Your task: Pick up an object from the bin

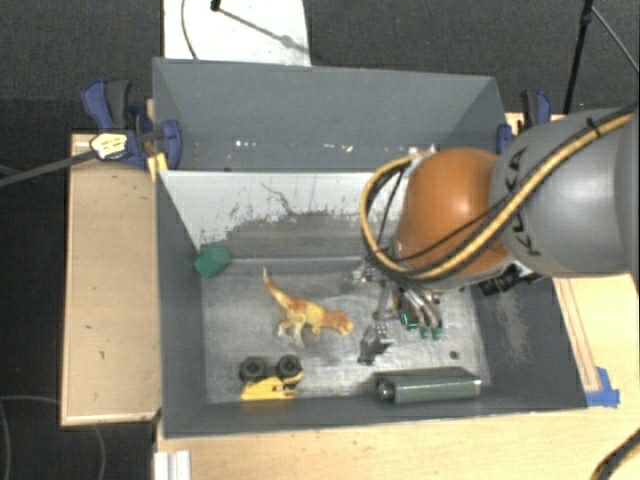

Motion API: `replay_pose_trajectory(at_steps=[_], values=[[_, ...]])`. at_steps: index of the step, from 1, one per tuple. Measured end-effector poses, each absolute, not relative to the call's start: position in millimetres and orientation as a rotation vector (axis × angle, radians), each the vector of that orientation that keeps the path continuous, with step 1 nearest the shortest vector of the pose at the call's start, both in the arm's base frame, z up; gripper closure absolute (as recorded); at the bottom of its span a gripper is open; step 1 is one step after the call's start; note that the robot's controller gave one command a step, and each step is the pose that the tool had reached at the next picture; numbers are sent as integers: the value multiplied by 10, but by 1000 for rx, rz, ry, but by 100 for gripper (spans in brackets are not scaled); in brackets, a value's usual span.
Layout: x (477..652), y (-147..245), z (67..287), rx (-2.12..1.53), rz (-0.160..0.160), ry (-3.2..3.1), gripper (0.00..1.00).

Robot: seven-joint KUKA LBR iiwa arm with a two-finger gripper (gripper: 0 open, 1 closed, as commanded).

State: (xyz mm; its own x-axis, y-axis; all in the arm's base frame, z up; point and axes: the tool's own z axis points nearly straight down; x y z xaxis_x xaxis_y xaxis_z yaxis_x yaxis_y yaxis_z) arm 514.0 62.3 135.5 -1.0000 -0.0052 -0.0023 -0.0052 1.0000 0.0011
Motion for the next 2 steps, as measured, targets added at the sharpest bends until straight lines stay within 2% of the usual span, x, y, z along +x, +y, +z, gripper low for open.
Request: replay_pose_trajectory(at_steps=[1,2], values=[[5910,1104,734,-154,5,3129,100],[5910,1104,734,-153,5,3129,100]])
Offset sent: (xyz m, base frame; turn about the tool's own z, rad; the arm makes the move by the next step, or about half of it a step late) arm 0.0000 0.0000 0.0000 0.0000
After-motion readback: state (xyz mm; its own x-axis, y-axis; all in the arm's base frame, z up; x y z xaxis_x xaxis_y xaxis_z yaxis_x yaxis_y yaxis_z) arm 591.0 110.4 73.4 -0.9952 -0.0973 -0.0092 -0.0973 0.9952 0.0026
